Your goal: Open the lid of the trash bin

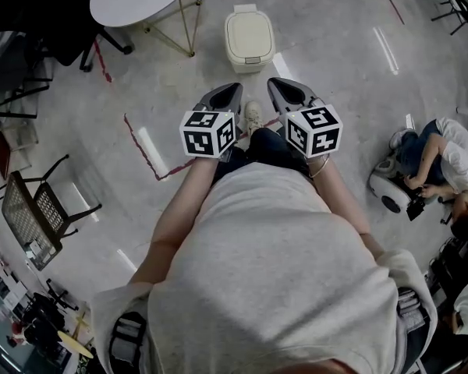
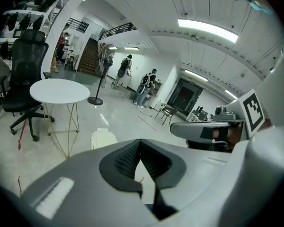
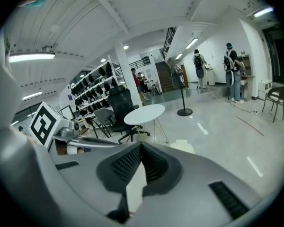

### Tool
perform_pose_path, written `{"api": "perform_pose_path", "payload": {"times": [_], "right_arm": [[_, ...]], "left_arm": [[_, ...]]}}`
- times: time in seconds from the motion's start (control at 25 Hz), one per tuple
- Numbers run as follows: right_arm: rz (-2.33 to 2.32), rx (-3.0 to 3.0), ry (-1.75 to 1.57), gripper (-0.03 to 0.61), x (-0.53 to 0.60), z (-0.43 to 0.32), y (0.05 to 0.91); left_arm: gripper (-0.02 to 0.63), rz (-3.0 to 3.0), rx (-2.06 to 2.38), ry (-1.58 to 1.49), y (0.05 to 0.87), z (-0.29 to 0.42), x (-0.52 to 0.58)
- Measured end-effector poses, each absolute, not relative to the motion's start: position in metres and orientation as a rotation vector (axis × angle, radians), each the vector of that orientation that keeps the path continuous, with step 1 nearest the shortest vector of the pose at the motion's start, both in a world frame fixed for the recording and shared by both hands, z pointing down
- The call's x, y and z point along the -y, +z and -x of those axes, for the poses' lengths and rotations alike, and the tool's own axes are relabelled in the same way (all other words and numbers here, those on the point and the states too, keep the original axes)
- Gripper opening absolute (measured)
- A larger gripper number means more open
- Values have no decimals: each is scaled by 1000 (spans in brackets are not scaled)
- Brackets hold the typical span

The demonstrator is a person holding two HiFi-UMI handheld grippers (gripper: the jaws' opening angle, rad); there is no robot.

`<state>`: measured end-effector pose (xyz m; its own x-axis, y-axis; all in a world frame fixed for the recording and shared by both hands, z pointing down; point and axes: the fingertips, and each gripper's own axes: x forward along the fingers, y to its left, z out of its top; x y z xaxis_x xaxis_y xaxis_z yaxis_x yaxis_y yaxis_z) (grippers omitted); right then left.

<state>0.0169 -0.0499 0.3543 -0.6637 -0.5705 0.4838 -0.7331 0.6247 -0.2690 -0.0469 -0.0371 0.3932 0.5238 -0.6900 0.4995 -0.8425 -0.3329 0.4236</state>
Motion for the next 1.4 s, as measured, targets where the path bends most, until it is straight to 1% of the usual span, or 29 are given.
{"api": "perform_pose_path", "payload": {"times": [0.24,0.48,1.12,1.4], "right_arm": [[-999,2516,643,8,110,-25,353],[-961,2512,668,7,150,-31,361],[-869,2427,800,8,167,-23,406],[-868,2360,859,7,174,-17,426]], "left_arm": [[9,-2111,1247,293,391,29,98],[9,-2053,1278,291,400,29,133],[9,-1949,1200,329,439,34,152],[9,-1877,1155,340,465,53,159]]}}
